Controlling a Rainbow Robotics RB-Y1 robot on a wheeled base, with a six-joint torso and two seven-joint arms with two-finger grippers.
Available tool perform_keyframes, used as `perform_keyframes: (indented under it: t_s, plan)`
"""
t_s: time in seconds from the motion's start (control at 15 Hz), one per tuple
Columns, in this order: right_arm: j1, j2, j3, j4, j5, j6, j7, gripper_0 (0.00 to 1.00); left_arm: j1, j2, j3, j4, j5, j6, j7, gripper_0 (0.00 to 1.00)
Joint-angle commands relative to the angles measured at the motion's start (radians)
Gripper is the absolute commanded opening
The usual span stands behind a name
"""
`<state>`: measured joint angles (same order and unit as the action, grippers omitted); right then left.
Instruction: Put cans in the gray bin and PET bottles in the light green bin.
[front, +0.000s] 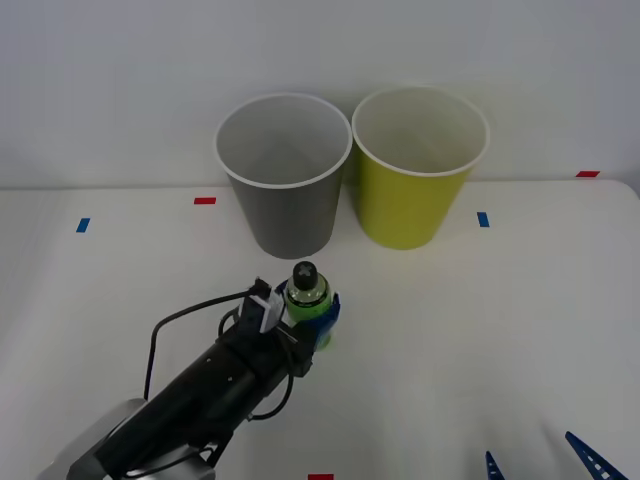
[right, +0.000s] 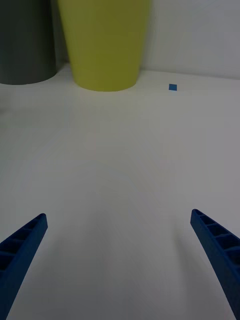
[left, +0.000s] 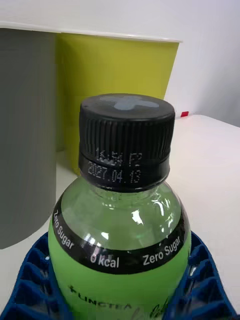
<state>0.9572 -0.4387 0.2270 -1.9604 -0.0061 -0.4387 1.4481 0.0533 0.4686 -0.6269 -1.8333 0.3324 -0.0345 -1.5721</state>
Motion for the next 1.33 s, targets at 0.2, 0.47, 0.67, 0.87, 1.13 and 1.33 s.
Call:
perform_keyframes:
  t_s: [0.2,0.47,0.67,0.87,1.13,1.33]
  plan:
    - [0.000,0.000,0.000,0.000,0.000,0.000,0.000,1.00,-0.009,0.061,0.049,-0.156,0.007,0.263,-0.002,0.00]
    - [0.000,0.000,0.000,0.000,0.000,0.000,0.000,1.00,-0.046,0.116,0.190,-0.431,0.062,0.711,0.007,0.00]
    - [0.000,0.000,0.000,0.000,0.000,0.000,0.000,1.00,-0.095,0.082,0.343,-0.587,0.205,1.039,0.007,0.00]
    - [0.000,0.000,0.000,0.000,0.000,0.000,0.000,1.00,-0.159,0.019,0.458,-0.644,0.254,1.252,0.006,0.00]
    - [0.000,0.000,0.000,0.000,0.000,0.000,0.000,1.00,-0.328,-0.027,0.624,-0.666,0.363,1.530,0.011,0.00]
    - [0.000,0.000,0.000,0.000,0.000,0.000,0.000,1.00,-0.435,-0.039,0.679,-0.664,0.381,1.630,0.023,0.00]
